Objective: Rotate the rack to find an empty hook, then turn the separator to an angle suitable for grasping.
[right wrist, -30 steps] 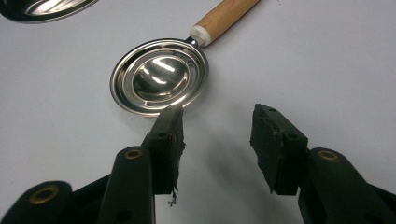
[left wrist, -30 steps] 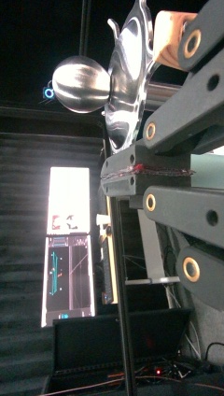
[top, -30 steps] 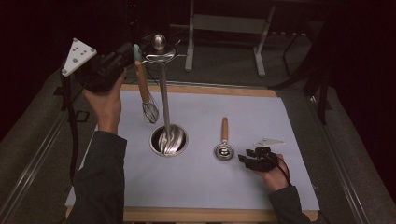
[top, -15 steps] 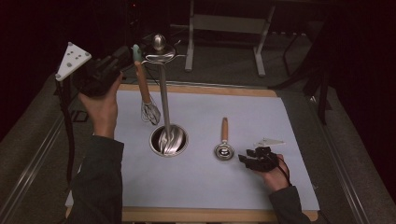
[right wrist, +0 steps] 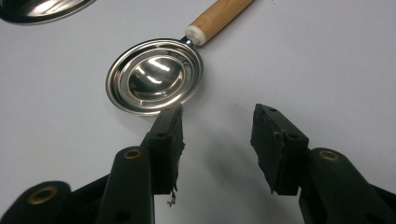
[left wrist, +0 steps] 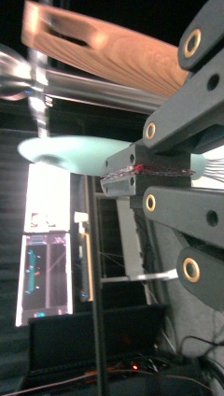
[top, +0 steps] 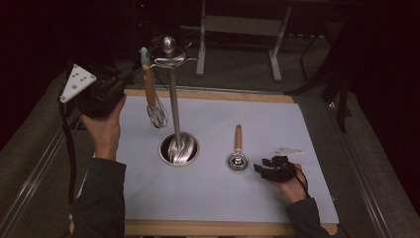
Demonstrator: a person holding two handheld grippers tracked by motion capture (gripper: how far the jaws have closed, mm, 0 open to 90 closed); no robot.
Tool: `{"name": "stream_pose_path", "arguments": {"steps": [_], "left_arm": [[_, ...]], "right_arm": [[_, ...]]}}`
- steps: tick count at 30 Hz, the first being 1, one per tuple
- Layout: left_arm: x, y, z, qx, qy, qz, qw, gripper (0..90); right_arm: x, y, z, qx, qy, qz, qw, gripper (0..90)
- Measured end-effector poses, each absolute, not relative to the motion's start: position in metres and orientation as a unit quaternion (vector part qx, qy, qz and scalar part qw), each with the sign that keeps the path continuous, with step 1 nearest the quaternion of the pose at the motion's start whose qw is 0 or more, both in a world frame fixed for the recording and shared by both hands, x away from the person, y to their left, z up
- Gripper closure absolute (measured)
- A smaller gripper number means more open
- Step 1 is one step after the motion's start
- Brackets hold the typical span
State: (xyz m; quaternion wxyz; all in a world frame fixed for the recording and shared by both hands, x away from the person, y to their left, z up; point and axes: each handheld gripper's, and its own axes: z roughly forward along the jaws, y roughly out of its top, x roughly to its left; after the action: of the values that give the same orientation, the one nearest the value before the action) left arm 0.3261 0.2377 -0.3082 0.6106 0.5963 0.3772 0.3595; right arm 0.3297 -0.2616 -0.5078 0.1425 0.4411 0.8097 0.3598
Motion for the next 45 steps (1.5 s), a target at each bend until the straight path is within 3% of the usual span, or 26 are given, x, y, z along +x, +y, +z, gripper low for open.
{"name": "stream_pose_path", "arguments": {"steps": [23, 45], "left_arm": [[0.325, 0.256, -0.377, 0.613, 0.437, 0.325, 0.572, 86.8], [0.308, 0.240, -0.500, 0.645, 0.510, 0.277, 0.496, 82.1]], "right_arm": [[0.329, -0.263, -0.509, 0.447, 0.805, 0.362, 0.144, 50.9], [0.328, -0.262, -0.504, 0.444, 0.804, 0.369, 0.145, 51.0]]}}
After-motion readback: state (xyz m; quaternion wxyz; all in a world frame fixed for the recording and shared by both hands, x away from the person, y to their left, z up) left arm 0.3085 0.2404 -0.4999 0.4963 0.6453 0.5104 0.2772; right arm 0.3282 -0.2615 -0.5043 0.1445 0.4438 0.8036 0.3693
